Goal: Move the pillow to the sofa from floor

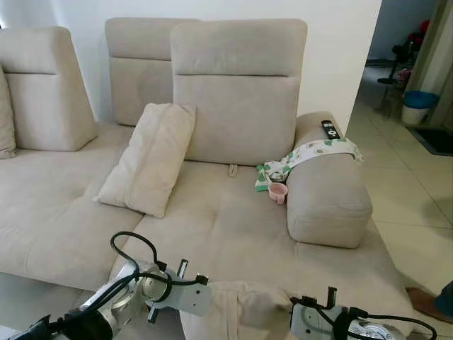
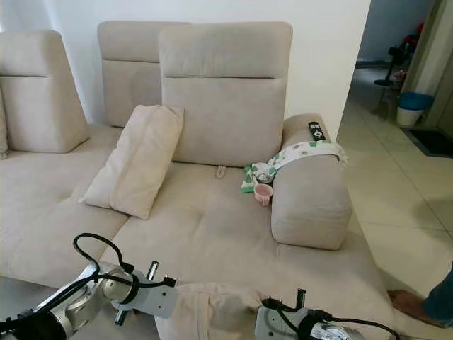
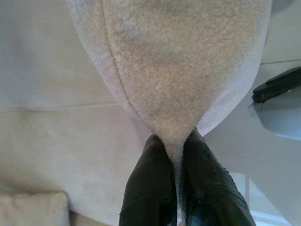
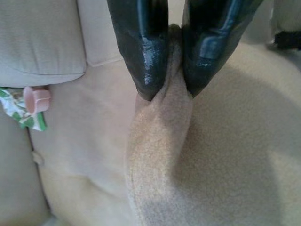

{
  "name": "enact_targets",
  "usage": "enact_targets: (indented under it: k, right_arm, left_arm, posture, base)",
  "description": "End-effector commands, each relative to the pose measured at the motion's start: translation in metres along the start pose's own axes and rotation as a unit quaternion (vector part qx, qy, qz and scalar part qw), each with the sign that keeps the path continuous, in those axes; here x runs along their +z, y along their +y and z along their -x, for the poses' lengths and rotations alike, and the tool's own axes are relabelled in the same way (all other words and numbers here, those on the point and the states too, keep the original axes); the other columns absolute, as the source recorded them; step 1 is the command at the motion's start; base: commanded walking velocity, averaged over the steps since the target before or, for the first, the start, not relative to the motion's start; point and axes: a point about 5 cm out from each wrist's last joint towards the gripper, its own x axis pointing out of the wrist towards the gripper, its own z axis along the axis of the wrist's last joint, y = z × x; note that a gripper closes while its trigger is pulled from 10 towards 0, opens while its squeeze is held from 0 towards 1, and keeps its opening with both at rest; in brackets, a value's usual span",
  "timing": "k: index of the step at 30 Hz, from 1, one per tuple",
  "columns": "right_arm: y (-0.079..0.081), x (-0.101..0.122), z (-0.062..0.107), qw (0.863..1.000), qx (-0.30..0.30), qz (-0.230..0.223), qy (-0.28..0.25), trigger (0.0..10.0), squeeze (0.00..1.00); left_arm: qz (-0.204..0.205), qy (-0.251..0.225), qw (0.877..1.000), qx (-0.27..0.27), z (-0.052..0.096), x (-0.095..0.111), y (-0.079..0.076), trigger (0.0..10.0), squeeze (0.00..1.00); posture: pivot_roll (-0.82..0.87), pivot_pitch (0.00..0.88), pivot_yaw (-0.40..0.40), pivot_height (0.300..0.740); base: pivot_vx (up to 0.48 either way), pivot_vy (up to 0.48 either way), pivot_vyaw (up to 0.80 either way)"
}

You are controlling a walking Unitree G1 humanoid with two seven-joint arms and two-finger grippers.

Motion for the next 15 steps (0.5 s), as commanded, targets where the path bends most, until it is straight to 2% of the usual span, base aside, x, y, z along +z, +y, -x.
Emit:
enact_targets:
  k: [1, 9, 15]
  right_arm:
    - [-0.0126, 0.0156, -0.0020, 0.999, -0.034, 0.003, -0.039, 10.0, 0.00]
    - [-0.0099, 0.0212, -0.0044, 0.998, -0.040, -0.002, -0.047, 10.0, 0.00]
    - [-0.0126, 0.0251, -0.0046, 0.997, -0.049, -0.006, -0.053, 10.0, 0.00]
  left_arm:
    - [-0.013, 0.001, 1.000, 0.026, 0.0125, 0.0011, 0.0156, 10.0, 0.00]
    - [-0.026, 0.009, 1.000, 0.007, 0.0179, -0.0025, 0.0144, 10.0, 0.00]
    - [-0.021, -0.001, 1.000, 0.001, 0.0174, 0.0009, 0.0134, 10.0, 0.00]
  posture:
    - [-0.03, 0.000, 0.031, 0.565]
    - [-0.03, 0.000, 0.031, 0.600]
    - [-0.03, 0.000, 0.031, 0.619]
  base:
    - [0.000, 0.000, 0.00]
    - [0.000, 0.000, 0.00]
    - [0.000, 0.000, 0.00]
